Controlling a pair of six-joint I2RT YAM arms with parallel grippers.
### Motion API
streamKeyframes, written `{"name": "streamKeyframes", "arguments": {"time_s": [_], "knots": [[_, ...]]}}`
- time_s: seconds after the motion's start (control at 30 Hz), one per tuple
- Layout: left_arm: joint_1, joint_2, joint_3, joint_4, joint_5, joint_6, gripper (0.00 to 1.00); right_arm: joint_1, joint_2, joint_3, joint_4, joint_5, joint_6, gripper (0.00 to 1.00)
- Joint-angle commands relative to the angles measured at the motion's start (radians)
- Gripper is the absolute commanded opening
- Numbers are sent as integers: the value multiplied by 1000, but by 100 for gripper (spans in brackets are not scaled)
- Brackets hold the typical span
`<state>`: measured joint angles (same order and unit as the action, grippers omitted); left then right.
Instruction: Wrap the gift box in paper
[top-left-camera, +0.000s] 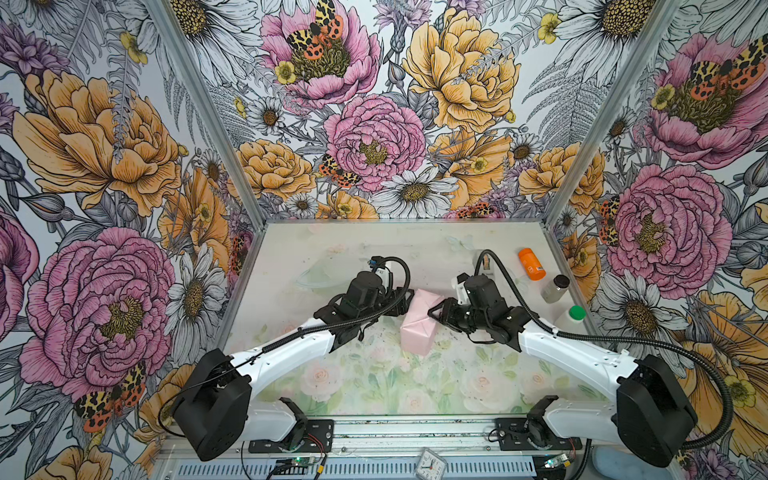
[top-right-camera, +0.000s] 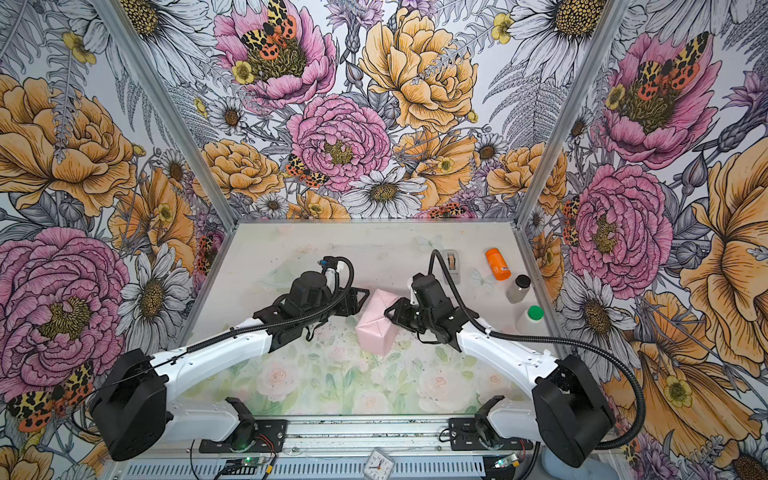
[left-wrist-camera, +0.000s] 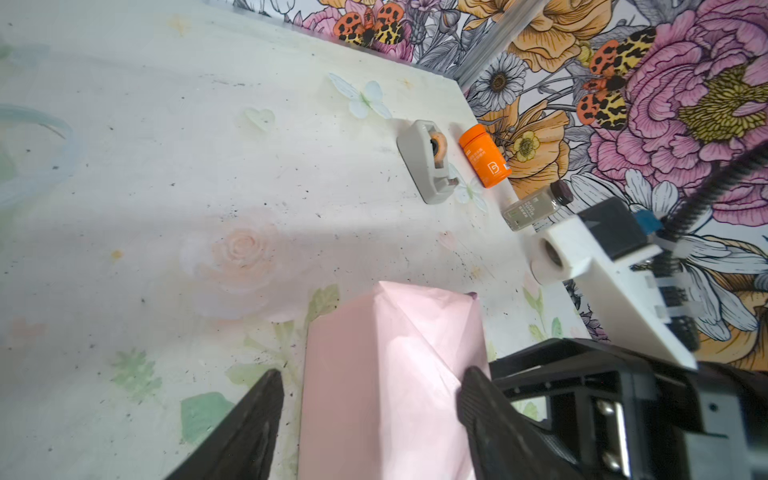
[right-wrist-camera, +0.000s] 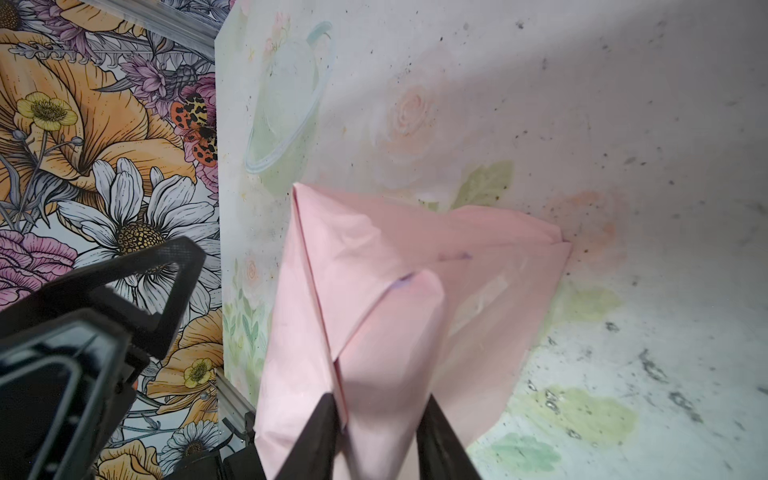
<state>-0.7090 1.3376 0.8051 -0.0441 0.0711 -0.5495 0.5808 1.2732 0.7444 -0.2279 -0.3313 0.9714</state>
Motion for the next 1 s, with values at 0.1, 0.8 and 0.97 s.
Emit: {"name": "streamKeyframes", "arguments": {"time_s": [0.1, 0.8, 0.97], "knots": [[-7, 109, 22, -5, 181, -40, 69, -21, 45, -22, -74, -17, -71, 31], [11, 169, 51, -64, 34, 28, 60, -35, 233, 120, 40, -19, -129, 25], [31, 213, 88, -50, 30, 52, 60, -41, 267, 154, 68, 2, -122, 25]]}}
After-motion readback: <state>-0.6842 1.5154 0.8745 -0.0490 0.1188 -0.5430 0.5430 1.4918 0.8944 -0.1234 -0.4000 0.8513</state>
